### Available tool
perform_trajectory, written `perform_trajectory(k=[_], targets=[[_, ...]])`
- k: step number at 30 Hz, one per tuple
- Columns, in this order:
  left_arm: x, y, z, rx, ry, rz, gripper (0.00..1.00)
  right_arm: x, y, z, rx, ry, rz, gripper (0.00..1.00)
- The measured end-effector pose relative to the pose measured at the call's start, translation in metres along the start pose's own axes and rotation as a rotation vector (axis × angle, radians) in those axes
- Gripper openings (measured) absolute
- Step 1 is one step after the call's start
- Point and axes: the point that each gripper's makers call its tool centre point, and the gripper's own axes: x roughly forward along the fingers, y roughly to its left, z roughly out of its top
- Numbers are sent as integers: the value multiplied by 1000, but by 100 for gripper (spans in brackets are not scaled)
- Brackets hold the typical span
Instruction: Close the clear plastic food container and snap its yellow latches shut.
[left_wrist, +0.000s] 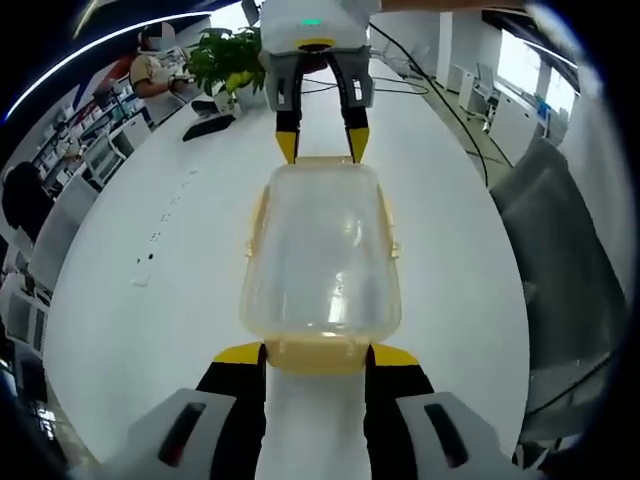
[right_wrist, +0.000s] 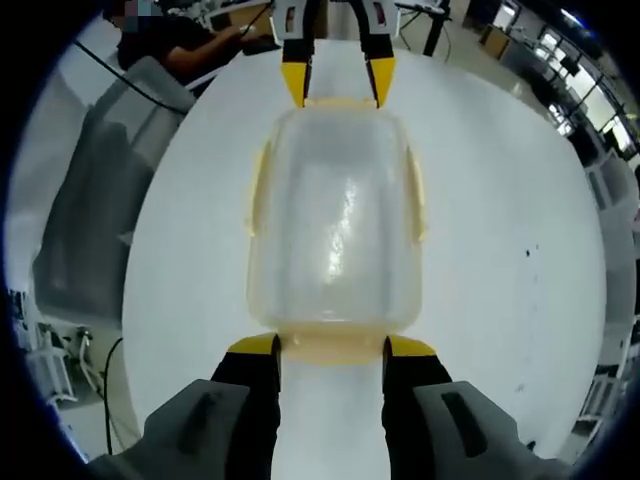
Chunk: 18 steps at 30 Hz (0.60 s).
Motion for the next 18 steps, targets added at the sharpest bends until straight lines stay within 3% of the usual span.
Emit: perform_trajectory(k=[18], targets=[[10,-5,-5,-13,2,4,32,9,0,-3,-8,11,5,36]])
